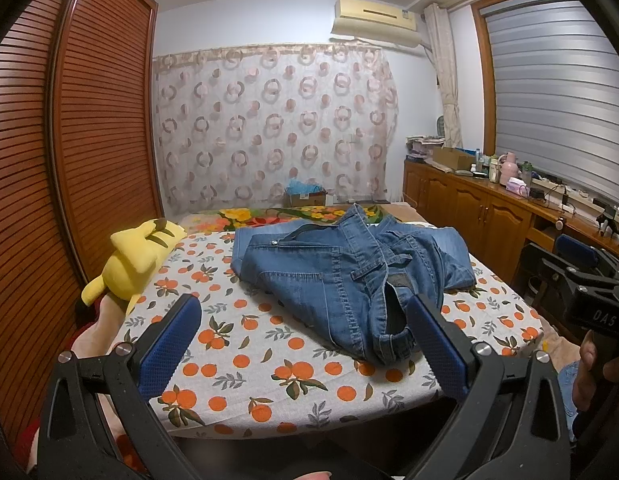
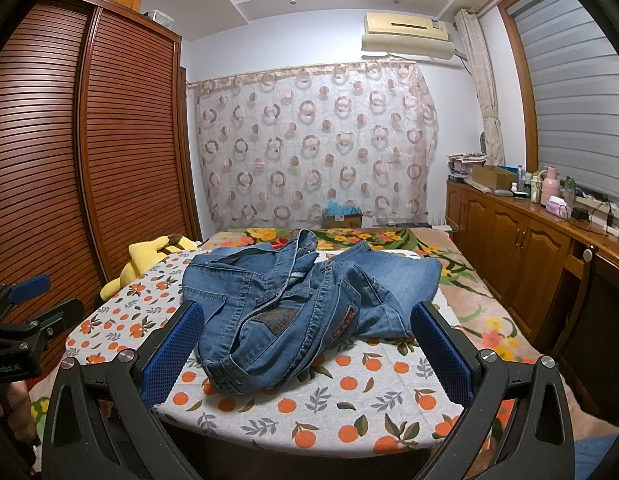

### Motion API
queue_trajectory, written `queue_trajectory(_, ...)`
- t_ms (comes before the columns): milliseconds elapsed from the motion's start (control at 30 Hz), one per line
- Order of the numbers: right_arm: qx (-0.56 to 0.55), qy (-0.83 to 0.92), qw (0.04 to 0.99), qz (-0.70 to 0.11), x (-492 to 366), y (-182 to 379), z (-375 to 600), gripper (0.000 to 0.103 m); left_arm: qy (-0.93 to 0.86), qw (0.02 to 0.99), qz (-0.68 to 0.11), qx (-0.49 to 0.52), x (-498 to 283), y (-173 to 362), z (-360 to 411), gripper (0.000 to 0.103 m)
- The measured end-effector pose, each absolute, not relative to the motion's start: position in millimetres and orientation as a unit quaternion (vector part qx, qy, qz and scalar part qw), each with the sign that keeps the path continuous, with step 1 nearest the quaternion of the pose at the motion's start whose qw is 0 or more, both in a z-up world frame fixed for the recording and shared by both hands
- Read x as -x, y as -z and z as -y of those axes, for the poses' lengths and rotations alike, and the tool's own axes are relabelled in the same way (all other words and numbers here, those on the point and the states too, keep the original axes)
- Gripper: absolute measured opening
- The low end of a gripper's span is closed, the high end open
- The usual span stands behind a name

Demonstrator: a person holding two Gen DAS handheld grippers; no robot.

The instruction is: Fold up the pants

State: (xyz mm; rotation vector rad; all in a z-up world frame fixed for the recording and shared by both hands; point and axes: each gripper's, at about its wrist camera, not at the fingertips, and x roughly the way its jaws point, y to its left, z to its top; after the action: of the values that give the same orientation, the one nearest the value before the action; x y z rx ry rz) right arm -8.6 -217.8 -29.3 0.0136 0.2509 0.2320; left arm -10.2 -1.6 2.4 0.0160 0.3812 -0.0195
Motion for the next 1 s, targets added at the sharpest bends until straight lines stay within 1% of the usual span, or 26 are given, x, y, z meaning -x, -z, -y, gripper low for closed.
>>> queue_trajectory(267, -0.006, -0.119, 0.984, -0.132, 5.5, 30.6, 215.5, 0.103, 0.012, 0.978, -0.206, -0.011, -2.8, 6.1, 1.9, 0.103)
queue_trajectory(700, -0.001, -0.119, 0.979, -0.162, -40.3, 38.2, 220.2, 0.103, 0.019, 0.959, -0.283, -0.029, -71.5, 44.0, -9.0, 0.103)
queue_trajectory(1000, 0.003, -0.124, 0.973, -0.193, -76.6, 39.5, 223.1, 0.103, 0.021, 0.948, -0.313, -0.050, -116.1, 64.7, -9.4, 0.103)
